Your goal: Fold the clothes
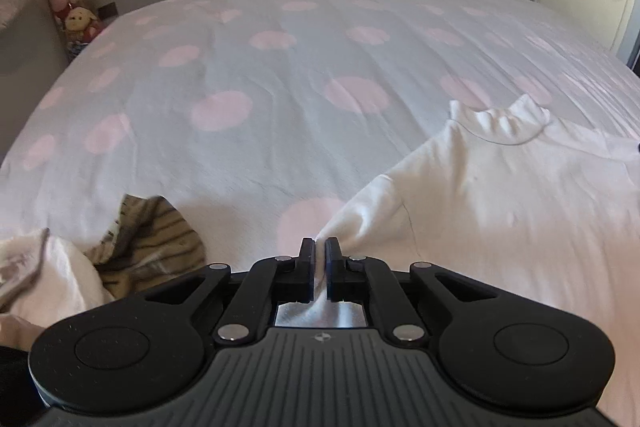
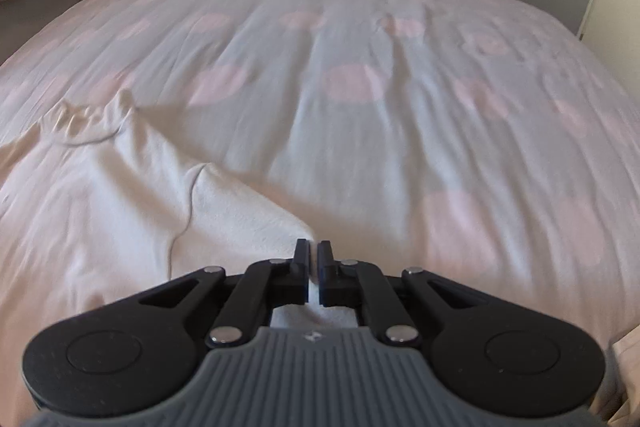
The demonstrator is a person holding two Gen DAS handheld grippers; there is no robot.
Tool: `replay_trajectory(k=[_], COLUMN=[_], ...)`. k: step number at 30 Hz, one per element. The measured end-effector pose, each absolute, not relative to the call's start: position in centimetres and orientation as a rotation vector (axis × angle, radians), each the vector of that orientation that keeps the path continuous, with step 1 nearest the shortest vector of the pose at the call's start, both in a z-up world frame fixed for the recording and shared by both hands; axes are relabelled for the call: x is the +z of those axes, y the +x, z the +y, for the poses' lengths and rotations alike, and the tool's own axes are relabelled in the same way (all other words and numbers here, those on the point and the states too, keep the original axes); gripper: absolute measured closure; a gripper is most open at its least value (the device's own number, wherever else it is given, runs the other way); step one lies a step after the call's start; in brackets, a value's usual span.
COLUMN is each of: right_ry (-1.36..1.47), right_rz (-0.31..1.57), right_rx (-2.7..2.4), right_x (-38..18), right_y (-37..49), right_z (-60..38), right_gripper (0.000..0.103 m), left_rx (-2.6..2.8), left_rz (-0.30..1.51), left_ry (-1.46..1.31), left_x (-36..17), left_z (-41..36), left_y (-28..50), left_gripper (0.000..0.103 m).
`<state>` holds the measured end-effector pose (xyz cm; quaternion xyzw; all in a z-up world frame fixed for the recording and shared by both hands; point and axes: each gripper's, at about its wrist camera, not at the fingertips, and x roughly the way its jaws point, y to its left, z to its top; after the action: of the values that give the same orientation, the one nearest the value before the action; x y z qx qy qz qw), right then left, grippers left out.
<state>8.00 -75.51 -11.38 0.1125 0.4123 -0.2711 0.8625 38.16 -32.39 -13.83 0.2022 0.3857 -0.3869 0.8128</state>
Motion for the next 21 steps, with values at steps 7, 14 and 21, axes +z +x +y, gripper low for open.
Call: replay_trajectory(k=[7,14,21], right_ry=[0.186,0.191,0.271], right_rz=[0.953,0.947,0.886], right_rx=[-0.588,-0.598,-0.603], right_x=[-13.9,-13.6,-10.6], right_y=[10.2,9.5,4.4], right_z=[-76.9,-77.4,-76.5], right_gripper=[0.098,0.077,0.073], left_rx=[-0.774,-0.807,-0.817], left_rz=[0.884,0.866,0.884], left_ry=[0.514,0.478,0.376], left_x=[-16.5,-16.4,-14.1], left_z=[-33.9,-32.4,-28.8], left_y=[39.9,39.8,37.5], left_gripper=[0.101,0.093,0.077])
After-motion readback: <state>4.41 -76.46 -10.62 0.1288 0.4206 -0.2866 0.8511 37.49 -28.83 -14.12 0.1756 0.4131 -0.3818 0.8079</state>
